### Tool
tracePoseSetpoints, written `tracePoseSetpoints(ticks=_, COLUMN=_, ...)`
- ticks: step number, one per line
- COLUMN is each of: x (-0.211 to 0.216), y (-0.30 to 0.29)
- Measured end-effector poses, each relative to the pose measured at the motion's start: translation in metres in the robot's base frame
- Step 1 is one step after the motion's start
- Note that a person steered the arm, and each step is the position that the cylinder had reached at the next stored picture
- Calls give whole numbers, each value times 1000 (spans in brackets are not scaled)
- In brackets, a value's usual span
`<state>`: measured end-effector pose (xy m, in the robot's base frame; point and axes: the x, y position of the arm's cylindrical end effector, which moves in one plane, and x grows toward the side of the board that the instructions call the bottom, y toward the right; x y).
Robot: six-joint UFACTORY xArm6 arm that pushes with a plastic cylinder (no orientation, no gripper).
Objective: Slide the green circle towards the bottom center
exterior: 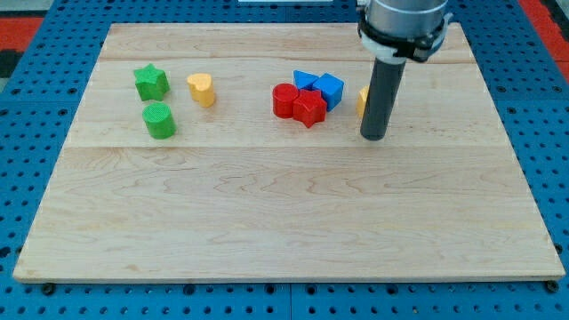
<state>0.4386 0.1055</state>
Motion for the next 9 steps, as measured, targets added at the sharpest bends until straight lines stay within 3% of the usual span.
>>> tracePoseSetpoints(ticks=1, x=34, y=-48)
tracePoseSetpoints(ticks=3, x=57, y=-221)
tracePoseSetpoints(ticks=5, x=3, y=-346)
tracePoseSetpoints(ticks=7, x=-47, y=-364)
tracePoseSetpoints(ticks=9, x=-37, y=-265)
